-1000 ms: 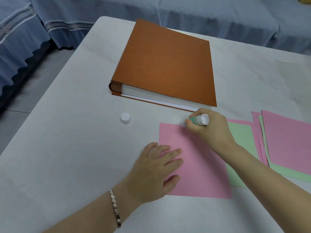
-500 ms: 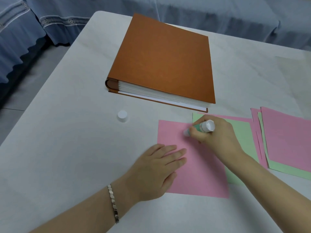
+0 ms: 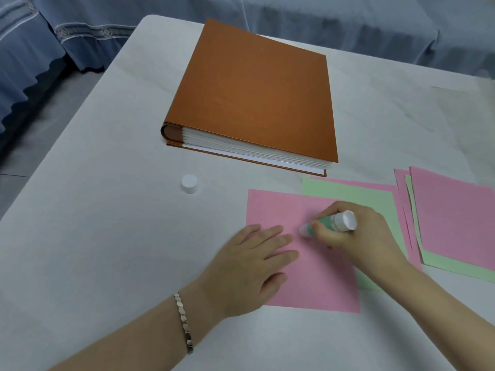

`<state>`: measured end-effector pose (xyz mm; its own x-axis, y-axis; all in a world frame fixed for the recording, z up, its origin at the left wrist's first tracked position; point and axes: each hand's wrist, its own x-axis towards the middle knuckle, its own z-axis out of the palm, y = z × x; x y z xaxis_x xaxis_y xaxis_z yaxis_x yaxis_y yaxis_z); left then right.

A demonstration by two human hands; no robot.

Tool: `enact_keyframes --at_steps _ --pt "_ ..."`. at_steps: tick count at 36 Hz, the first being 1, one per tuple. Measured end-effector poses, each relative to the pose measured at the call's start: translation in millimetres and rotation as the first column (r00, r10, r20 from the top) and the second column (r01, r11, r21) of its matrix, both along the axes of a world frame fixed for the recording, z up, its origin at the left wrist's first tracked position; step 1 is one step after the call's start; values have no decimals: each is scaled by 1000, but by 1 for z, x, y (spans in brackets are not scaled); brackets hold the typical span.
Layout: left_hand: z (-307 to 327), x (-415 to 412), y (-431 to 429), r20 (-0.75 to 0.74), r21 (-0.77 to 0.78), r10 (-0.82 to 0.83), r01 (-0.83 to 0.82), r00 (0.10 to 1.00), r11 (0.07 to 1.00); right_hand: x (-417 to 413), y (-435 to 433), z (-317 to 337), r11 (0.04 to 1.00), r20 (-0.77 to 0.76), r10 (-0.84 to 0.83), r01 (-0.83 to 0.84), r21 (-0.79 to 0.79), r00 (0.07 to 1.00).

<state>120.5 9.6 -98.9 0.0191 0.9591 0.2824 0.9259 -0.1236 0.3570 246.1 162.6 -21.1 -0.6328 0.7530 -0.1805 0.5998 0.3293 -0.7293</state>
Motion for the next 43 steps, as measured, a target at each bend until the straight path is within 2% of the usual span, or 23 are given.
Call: enact_keyframes --at_steps 12,17,23,29,38,43 --pt "3 3 3 2 51 12 -12 1000 999 -33 23 -9 993 -89 -77 84 81 993" --pt "3 11 6 -15 61 35 -34 999 998 -22 20 4 989 -141 -113 124 74 984" --pt "0 12 7 -28 38 11 -10 1000 999 5 5 5 1000 6 -9 9 3 1000" --pt "0 12 8 -9 0 5 -5 1000 1000 -4 13 -3 998 -43 -46 47 30 998" --pt "4 8 6 -22 -41 -20 19 1000 999 -23 26 -9 982 -94 -151 160 97 984" --pt "12 -7 1 -141 -109 -36 21 989 994 -3 27 0 937 -247 -334 350 22 910"
